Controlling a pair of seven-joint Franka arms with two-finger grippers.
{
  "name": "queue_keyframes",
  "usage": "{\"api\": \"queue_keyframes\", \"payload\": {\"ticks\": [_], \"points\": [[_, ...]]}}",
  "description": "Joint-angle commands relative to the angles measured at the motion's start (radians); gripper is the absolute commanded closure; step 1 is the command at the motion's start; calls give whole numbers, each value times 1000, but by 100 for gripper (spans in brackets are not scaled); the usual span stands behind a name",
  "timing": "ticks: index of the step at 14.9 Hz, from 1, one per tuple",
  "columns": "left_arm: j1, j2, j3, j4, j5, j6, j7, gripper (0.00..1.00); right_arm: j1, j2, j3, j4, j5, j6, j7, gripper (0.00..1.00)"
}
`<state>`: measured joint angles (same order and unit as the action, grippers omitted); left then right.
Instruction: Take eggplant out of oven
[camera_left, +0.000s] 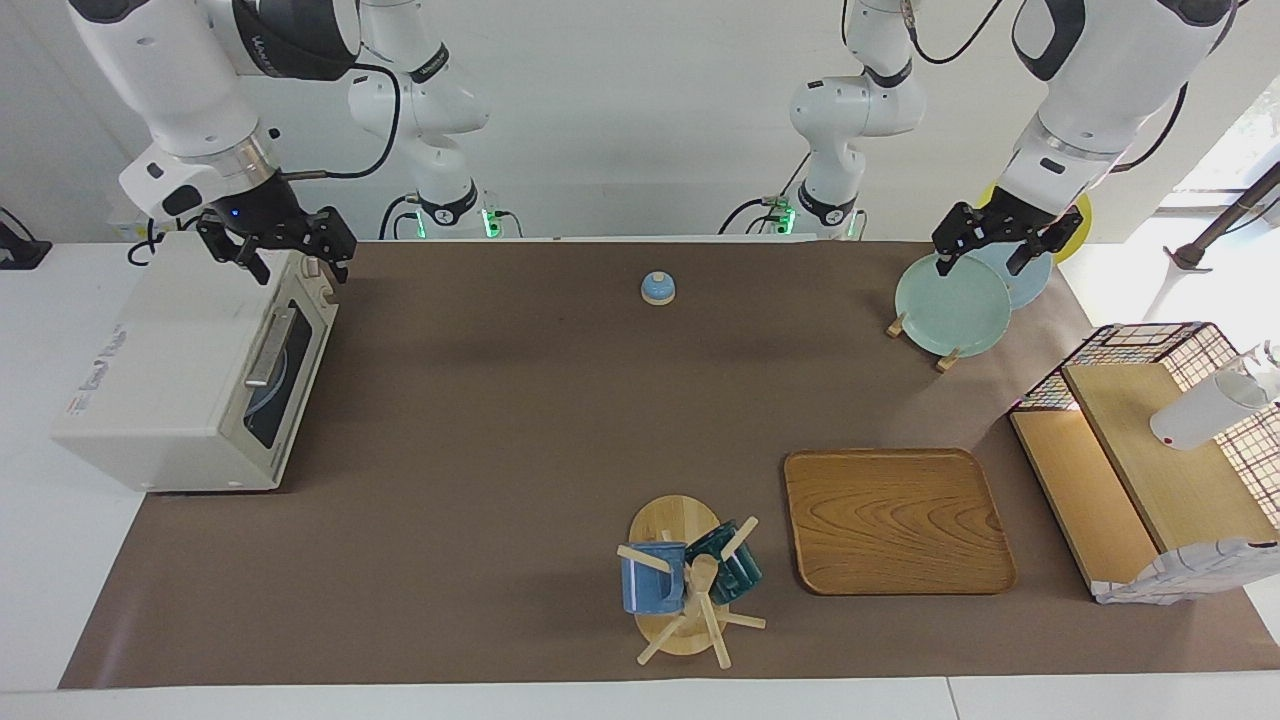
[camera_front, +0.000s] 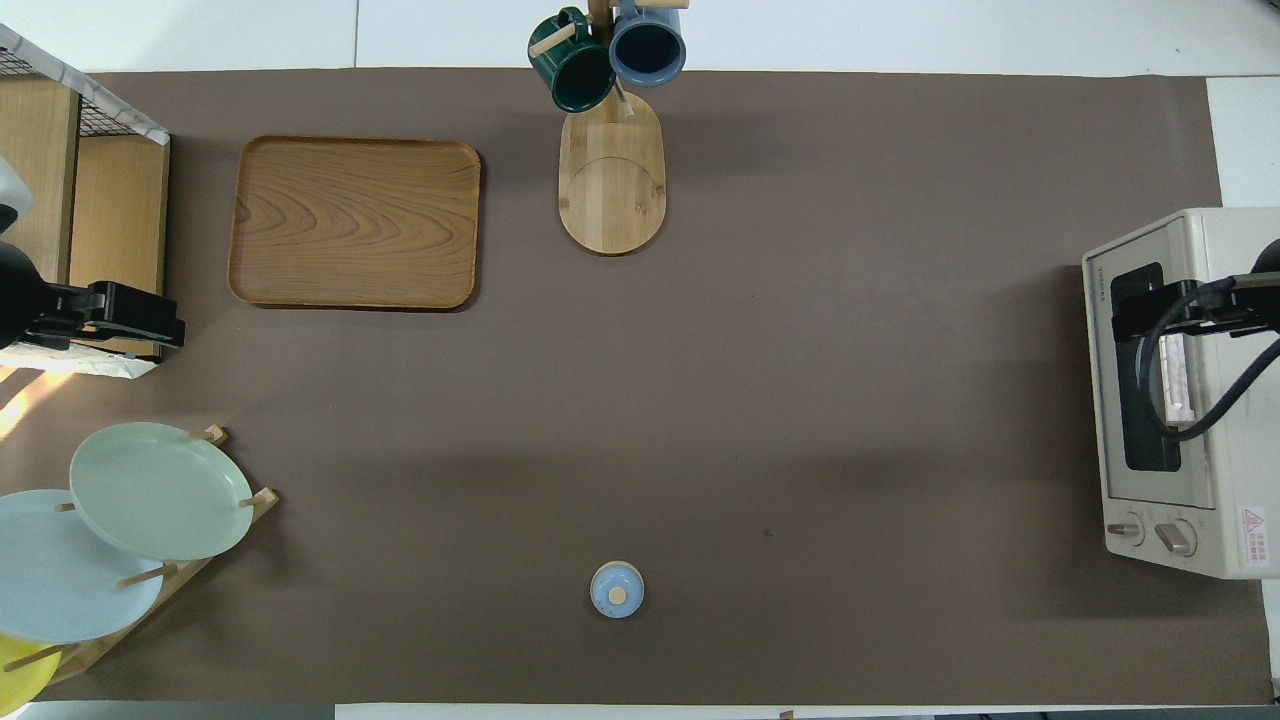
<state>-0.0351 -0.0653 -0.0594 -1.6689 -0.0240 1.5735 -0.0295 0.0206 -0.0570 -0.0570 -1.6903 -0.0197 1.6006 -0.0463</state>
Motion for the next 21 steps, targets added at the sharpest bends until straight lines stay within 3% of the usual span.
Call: {"api": "queue_keyframes", "payload": {"ticks": [1, 11, 12, 13, 14, 15, 17, 18, 19, 20, 21], "points": [[0, -7, 3, -2, 16, -12, 14, 0, -4, -7, 5, 6, 12, -22, 17, 0], [0, -7, 4, 0, 16, -15, 14, 0, -5, -23, 5, -19, 27, -30, 2, 0], [0, -7, 4, 0, 16, -12, 14, 0, -4, -23, 3, -25, 24, -15, -33, 25], [0, -7, 3, 0, 16, -10, 14, 0, -8, -24, 2, -34, 20, 13, -85, 75], [0, -7, 4, -2, 16, -9, 11, 0, -14, -33, -1, -66, 11, 37, -134, 91], [-2, -7, 4, -2, 16, -7, 8, 0, -19, -50, -7, -104, 1, 67, -202, 100], [0, -7, 4, -2, 16, 2, 11, 0, -36, -67, -7, -163, -66, 120, -294, 100], [0, -7, 4, -2, 16, 8, 10, 30, -28, -72, -6, -187, -109, 159, -296, 100], [0, -7, 4, -3, 15, 6, 8, 70, -27, -70, -6, -203, -152, 192, -296, 100], [0, -7, 4, -5, 15, 8, 8, 100, -28, -67, -6, -224, -190, 231, -300, 100], [0, -7, 4, -5, 15, 8, 10, 100, -36, -61, -6, -235, -209, 255, -305, 100]]}}
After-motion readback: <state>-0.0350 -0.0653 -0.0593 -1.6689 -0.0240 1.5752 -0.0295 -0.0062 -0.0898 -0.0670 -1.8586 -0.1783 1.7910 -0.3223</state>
